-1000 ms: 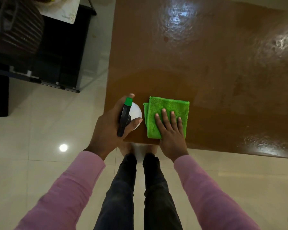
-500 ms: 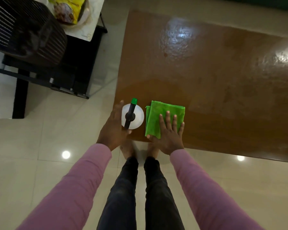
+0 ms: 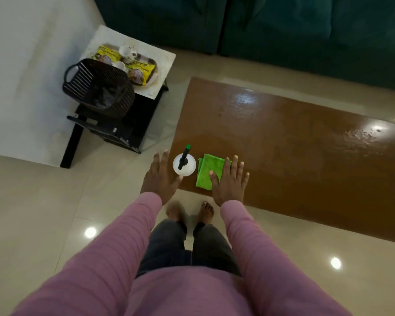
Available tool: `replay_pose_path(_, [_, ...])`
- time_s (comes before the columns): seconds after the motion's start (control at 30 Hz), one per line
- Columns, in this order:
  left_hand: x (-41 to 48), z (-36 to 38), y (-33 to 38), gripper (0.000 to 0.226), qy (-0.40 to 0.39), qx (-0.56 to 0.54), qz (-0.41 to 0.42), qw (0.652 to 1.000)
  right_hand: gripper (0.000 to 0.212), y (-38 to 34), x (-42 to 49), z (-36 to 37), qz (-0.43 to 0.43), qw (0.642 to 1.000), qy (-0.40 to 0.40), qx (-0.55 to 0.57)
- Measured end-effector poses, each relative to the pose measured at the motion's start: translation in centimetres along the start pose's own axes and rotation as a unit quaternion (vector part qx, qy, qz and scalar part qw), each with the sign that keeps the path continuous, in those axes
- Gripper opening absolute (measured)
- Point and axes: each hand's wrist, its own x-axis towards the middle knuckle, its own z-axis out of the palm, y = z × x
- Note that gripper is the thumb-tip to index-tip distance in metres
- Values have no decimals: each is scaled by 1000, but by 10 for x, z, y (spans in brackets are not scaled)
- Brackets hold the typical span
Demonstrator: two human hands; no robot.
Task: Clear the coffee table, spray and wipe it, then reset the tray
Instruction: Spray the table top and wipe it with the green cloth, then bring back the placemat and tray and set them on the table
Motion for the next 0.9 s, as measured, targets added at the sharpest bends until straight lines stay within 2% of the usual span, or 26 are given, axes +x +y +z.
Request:
replay_pose_path(0.17, [9, -19, 12, 80, 13, 40, 29, 999, 72, -22, -2, -12, -25, 999, 5, -24])
replay_pose_path(0.33, [24, -46, -16, 76, 14, 49, 33, 998, 72, -63, 7, -18, -46, 998, 14, -48])
replay_pose_path(0.57, [54, -110, -107, 71, -6, 68, 21, 997, 71, -173, 16, -3, -41, 997, 40, -54])
replay_pose_path(0.77, [75, -168, -187, 71, -5, 72, 0, 997, 71, -275, 21, 18, -56, 996, 29, -60])
replay_pose_path(0.9, [90, -190, -219, 70, -18, 67, -15, 997, 71, -313, 24, 22, -67, 995, 26, -73])
